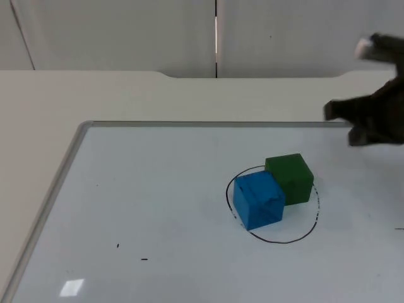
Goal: Push the two cubes into the marked area.
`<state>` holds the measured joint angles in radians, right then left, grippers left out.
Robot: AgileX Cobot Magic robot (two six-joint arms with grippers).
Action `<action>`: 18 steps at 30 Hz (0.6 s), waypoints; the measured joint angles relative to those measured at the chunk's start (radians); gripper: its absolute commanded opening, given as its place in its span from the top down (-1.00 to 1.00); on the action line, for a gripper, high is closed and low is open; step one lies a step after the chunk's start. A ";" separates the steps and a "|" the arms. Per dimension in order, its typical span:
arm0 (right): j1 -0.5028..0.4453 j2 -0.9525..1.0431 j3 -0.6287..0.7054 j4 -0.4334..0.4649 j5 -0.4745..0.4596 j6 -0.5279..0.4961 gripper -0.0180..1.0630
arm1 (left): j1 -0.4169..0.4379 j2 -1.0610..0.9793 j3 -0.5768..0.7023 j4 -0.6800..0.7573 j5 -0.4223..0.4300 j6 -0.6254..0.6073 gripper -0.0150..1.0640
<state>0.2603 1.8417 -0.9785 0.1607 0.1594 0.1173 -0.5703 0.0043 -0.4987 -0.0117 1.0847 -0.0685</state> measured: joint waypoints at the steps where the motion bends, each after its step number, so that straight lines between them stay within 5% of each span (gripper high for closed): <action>1: 0.000 0.000 0.000 0.000 0.000 0.000 0.96 | 0.000 0.000 0.000 0.000 0.000 0.000 0.97; 9: -0.064 -0.304 0.000 -0.110 0.153 -0.031 0.96 | 0.000 0.000 0.000 0.000 0.000 0.000 0.97; 18: -0.064 -0.558 0.000 -0.127 0.287 -0.039 0.96 | 0.000 0.000 0.000 0.000 0.000 0.000 0.97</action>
<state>0.1960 1.2839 -0.9785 0.0339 0.4464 0.0787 -0.5703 0.0043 -0.4987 -0.0117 1.0847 -0.0685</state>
